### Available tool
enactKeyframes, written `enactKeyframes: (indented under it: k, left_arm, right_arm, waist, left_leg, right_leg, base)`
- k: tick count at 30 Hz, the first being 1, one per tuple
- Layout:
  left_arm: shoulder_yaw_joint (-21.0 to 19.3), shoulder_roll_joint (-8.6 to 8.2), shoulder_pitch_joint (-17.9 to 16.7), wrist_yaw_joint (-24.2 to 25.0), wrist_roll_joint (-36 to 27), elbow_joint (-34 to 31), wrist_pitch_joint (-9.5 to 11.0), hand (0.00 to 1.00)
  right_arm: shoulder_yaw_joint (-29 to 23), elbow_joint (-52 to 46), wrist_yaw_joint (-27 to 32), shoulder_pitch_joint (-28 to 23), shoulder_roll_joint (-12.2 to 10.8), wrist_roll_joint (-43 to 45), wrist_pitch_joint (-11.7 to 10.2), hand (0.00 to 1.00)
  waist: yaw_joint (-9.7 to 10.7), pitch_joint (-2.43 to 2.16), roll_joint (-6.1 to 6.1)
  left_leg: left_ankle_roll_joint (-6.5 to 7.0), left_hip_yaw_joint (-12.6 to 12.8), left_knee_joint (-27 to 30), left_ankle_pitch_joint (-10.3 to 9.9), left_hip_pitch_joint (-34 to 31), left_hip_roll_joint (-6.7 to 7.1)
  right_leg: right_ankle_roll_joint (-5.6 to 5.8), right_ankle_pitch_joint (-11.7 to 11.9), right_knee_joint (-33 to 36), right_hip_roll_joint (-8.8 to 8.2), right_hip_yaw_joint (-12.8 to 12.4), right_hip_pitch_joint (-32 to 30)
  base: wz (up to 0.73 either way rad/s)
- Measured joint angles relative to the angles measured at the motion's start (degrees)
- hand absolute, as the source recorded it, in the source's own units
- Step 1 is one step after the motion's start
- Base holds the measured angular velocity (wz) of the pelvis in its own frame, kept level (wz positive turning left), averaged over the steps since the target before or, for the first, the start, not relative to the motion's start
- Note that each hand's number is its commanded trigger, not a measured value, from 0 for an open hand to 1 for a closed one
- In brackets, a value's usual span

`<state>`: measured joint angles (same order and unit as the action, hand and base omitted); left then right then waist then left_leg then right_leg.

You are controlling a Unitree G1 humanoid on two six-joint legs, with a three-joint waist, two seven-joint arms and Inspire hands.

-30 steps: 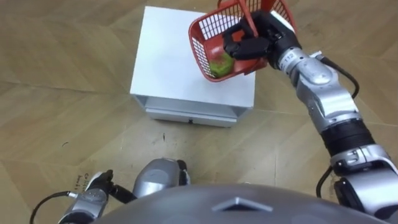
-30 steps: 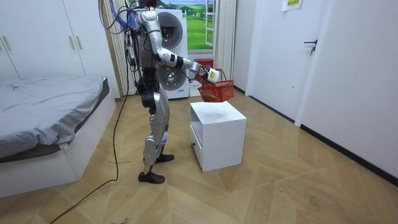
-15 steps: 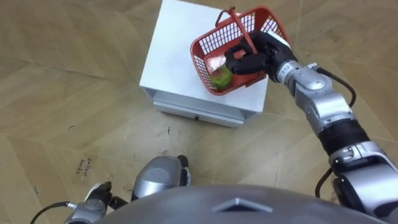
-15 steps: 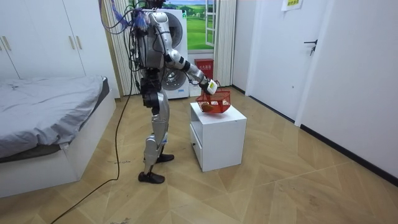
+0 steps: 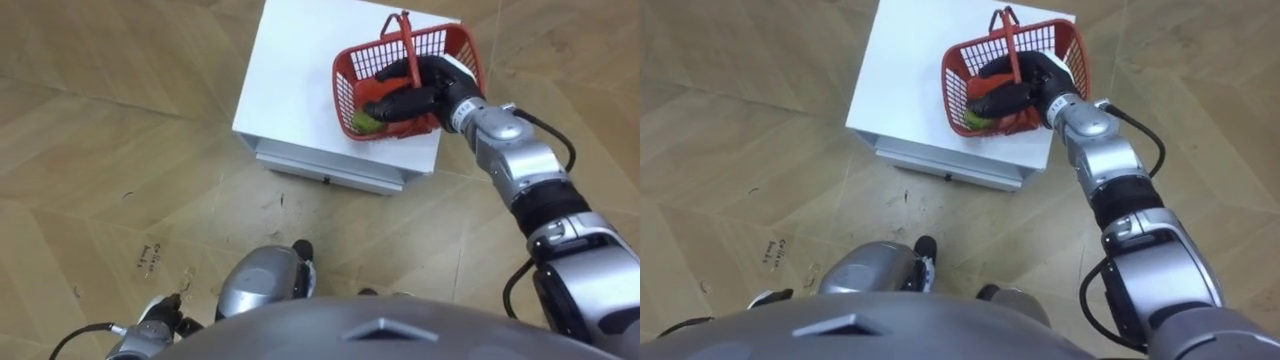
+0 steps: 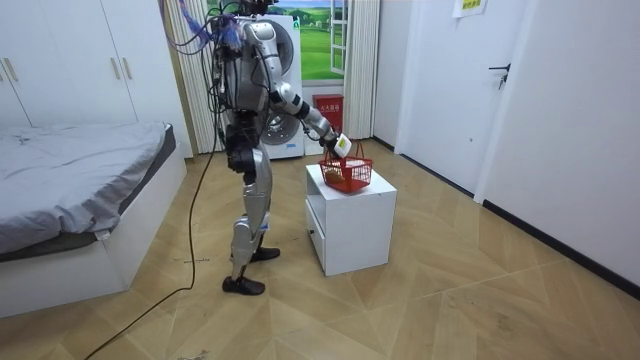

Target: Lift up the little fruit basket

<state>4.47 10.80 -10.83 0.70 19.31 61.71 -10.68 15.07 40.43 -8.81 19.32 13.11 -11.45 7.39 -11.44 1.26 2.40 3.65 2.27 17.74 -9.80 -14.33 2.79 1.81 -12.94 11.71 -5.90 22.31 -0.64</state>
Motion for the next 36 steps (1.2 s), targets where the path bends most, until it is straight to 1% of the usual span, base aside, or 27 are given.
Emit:
enactKeyframes:
  k: [4,10,15,18,23,25,28,29,30,31,32,33,34,36]
  left_arm:
    - [0.67,-0.13,0.0,0.05,0.04,0.08,0.01,0.0]
    - [1.36,-0.13,-0.03,0.05,0.04,0.13,0.02,0.0]
    - [1.37,-0.13,-0.04,0.05,0.02,0.3,0.02,0.0]
    - [1.37,-0.14,-0.03,0.34,0.0,0.41,0.02,0.0]
    - [1.37,-0.42,-0.03,1.25,0.01,1.66,0.01,0.0]
    - [1.32,-0.68,-0.03,1.26,0.01,1.87,0.01,0.0]
    - [1.3,-0.98,-0.06,1.25,0.12,1.92,0.02,0.0]
    - [1.3,-0.99,-0.22,1.24,0.39,1.93,0.02,0.0]
    - [1.29,-0.98,-0.27,1.2,0.53,1.93,0.03,0.0]
    - [1.28,-0.97,-0.28,1.16,0.6,1.92,0.04,0.0]
    - [1.28,-0.96,-0.3,1.13,0.87,1.92,0.07,0.0]
    - [1.2,-0.96,-0.39,1.13,1.16,1.61,0.11,0.0]
    - [1.18,-0.96,-0.44,1.13,1.16,1.35,0.11,0.0]
    - [1.14,-0.99,-0.49,1.1,1.16,0.61,0.43,0.0]
  right_arm:
    - [-0.01,1.32,-0.01,0.0,-0.28,-0.01,-0.38,0.0]
    - [0.03,2.15,0.19,-0.23,-0.9,-0.01,-0.38,0.0]
    - [0.06,2.22,0.64,-0.33,-0.9,-0.01,-0.38,0.0]
    - [0.01,1.89,1.17,-0.33,-0.9,0.07,-0.45,0.0]
    - [-0.1,1.88,2.3,-0.34,-0.85,0.11,-0.45,0.0]
    - [-0.12,1.71,2.35,-0.37,-0.79,0.21,-0.46,0.0]
    - [-0.7,0.82,2.49,-0.42,-0.72,1.91,-0.76,0.0]
    - [-0.71,0.78,2.67,-0.55,-0.59,2.6,-1.4,0.0]
    - [-0.82,0.75,2.91,-0.75,-0.43,2.78,-1.83,0.0]
    - [-0.92,0.74,3.08,-0.86,-0.41,2.78,-1.98,0.0]
    - [-1.18,0.69,3.32,-1.24,-0.41,2.81,-2.44,0.0]
    - [-1.43,0.56,3.57,-1.91,-0.41,2.8,-3.01,0.0]
    - [-1.56,0.56,3.81,-2.31,-0.41,2.8,-3.28,0.0]
    - [-2.82,-0.64,4.07,-4.61,-0.43,3.14,-3.6,0.0]
  waist:
    - [0.0,-0.02,0.03]
    - [0.1,-0.05,0.16]
    - [0.13,0.06,0.69]
    - [0.23,0.01,1.1]
    - [0.35,-0.01,1.12]
    - [0.76,-0.04,1.07]
    - [1.69,-0.23,1.0]
    - [1.95,-0.56,0.97]
    - [2.26,-0.78,0.95]
    - [2.42,-0.81,0.96]
    - [3.05,-0.85,0.99]
    - [3.39,-1.0,1.1]
    - [3.4,-1.04,1.18]
    - [3.77,-1.15,1.28]
  left_leg:
    - [0.0,-0.05,-0.05,0.0,0.06,0.0]
    - [-0.01,-0.06,-0.08,0.01,0.1,-0.03]
    - [0.0,-0.15,0.01,0.02,0.6,-0.02]
    - [0.0,-0.26,0.23,0.01,0.66,-0.04]
    - [0.01,-0.28,0.76,0.01,0.59,-0.09]
    - [0.01,-0.3,0.95,0.01,0.49,-0.1]
    - [0.08,-0.27,1.06,0.05,0.3,-0.06]
    - [0.1,-0.11,1.07,0.07,0.34,-0.06]
    - [0.16,-0.03,1.02,0.1,0.61,-0.02]
    - [0.18,0.0,0.96,0.11,0.85,0.0]
    - [0.18,-0.01,0.94,0.11,1.34,0.03]
    - [0.18,0.17,0.91,0.11,1.67,-0.01]
    - [0.19,0.46,0.86,0.11,1.85,-0.06]
    - [0.19,0.7,0.73,0.1,2.11,-0.13]
  right_leg:
    - [0.02,-0.01,0.05,-0.02,0.04,0.03]
    - [0.02,-0.02,-0.01,-0.05,-0.16,0.03]
    - [0.02,-0.02,-0.04,-0.04,-0.15,0.56]
    - [0.02,-0.02,-0.08,-0.03,-0.06,0.82]
    - [0.04,-0.03,0.01,-0.07,0.06,0.83]
    - [0.05,-0.03,0.03,-0.04,-0.04,0.79]
    - [0.1,-0.06,0.04,0.14,-0.12,0.85]
    - [0.11,-0.06,0.03,0.17,-0.12,0.86]
    - [0.13,-0.05,0.03,0.11,-0.22,1.09]
    - [0.16,-0.04,0.03,0.09,-0.26,1.29]
    - [0.18,-0.03,0.02,0.07,-0.25,1.76]
    - [0.22,0.0,0.03,0.07,-0.31,1.87]
    - [0.23,0.0,0.03,0.04,-0.39,1.88]
    - [0.24,0.01,0.03,0.0,-0.58,1.87]
  base:
    - [0.0]
    - [0.0]
    - [0.0]
    - [0.0]
    - [0.0]
    - [0.0]
    - [-0.01]
    - [-0.04]
    - [-0.04]
    - [0.0]
    - [0.0]
    - [0.0]
    - [-0.09]
    - [-0.11]
